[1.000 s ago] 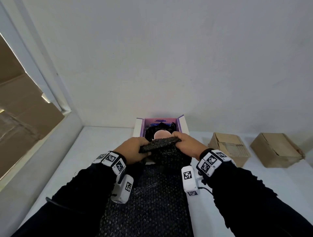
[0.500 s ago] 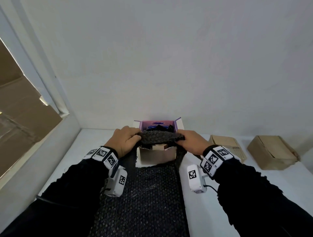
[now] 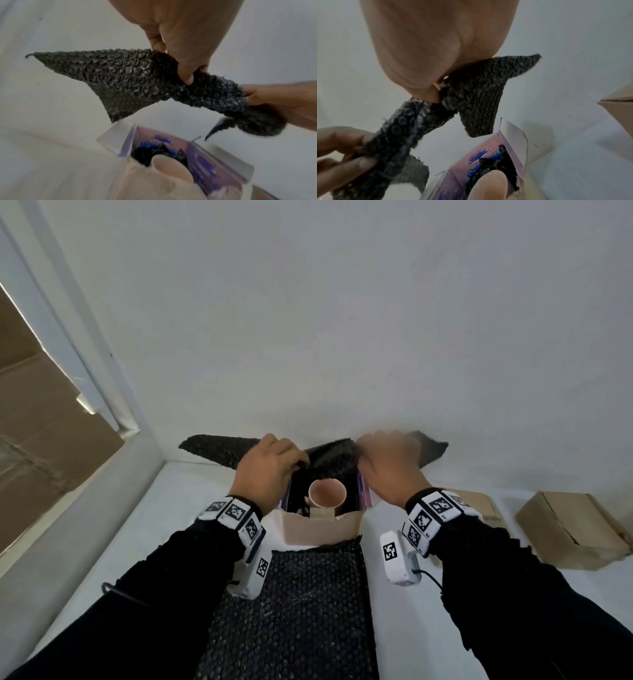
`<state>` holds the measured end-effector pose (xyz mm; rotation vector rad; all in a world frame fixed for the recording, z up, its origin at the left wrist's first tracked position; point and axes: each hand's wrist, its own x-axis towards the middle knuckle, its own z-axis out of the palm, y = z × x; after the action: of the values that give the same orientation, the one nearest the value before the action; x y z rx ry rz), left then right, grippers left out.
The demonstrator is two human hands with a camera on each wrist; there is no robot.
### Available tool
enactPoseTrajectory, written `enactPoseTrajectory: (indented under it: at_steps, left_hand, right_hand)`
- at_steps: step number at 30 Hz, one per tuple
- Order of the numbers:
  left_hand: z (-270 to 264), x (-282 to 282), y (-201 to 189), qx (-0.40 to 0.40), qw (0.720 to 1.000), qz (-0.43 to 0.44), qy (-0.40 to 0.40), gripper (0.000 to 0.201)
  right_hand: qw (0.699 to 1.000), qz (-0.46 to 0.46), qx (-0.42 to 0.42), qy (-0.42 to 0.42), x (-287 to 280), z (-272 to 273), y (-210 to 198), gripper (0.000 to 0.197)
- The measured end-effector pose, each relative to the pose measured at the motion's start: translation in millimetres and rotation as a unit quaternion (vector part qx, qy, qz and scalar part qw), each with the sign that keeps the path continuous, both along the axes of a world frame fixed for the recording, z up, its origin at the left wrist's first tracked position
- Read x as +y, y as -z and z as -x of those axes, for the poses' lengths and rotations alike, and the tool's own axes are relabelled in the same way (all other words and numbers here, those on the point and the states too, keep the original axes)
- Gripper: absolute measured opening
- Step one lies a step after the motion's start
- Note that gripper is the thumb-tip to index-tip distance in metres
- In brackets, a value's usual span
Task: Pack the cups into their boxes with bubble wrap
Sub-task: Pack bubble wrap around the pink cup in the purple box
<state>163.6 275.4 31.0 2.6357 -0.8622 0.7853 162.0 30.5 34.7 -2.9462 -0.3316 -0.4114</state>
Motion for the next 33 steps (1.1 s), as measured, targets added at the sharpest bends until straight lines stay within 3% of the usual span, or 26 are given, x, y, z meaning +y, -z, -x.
enactPoseTrajectory:
  at_steps: [5, 7, 13, 15, 18, 23, 27, 30, 33]
  left_hand:
    - [0, -15, 53, 0.135, 0.986, -0.097, -0.009, 0.019]
    - [-1, -20, 67, 0.179, 0.975, -0.124, -0.053, 0.014]
    - [-15, -31, 73, 0.245, 0.945, -0.106, -0.189, 0.027]
    - [-18, -35, 72, 0.250, 0.943, -0.118, -0.186, 0.033]
    - [-22, -38, 79, 0.241, 0.947, -0.158, -0.139, 0.021]
    - [-20, -33, 96, 0.248, 0.958, -0.120, -0.074, 0.063]
    - [-15, -32, 85, 0.294, 0.939, -0.168, -0.069, 0.075]
    - [-15, -30, 86, 0.303, 0.931, -0.191, -0.074, 0.060]
    - [-11, -28, 88, 0.293, 0.949, -0.102, -0.058, 0.050]
  right_hand:
    - [0.990, 0.099, 0.041, -0.095, 6, -14, 27, 0.025]
    - [0.984, 0.138, 0.056, -0.101, 11, -19, 40, 0.020]
    - [0.994, 0.089, 0.060, 0.007, 19, -34, 70, 0.019]
    - [0.993, 0.095, 0.066, 0.022, 21, -36, 77, 0.022]
    - [0.993, 0.093, 0.064, 0.024, 23, -38, 83, 0.023]
    - [0.995, 0.060, 0.073, 0.025, 18, -39, 84, 0.017]
    - [0.995, 0.059, 0.082, 0.012, 18, -37, 82, 0.015]
    - [0.995, 0.062, 0.081, 0.004, 19, -33, 77, 0.013]
    - [0.994, 0.070, 0.083, -0.029, 17, -28, 71, 0.010]
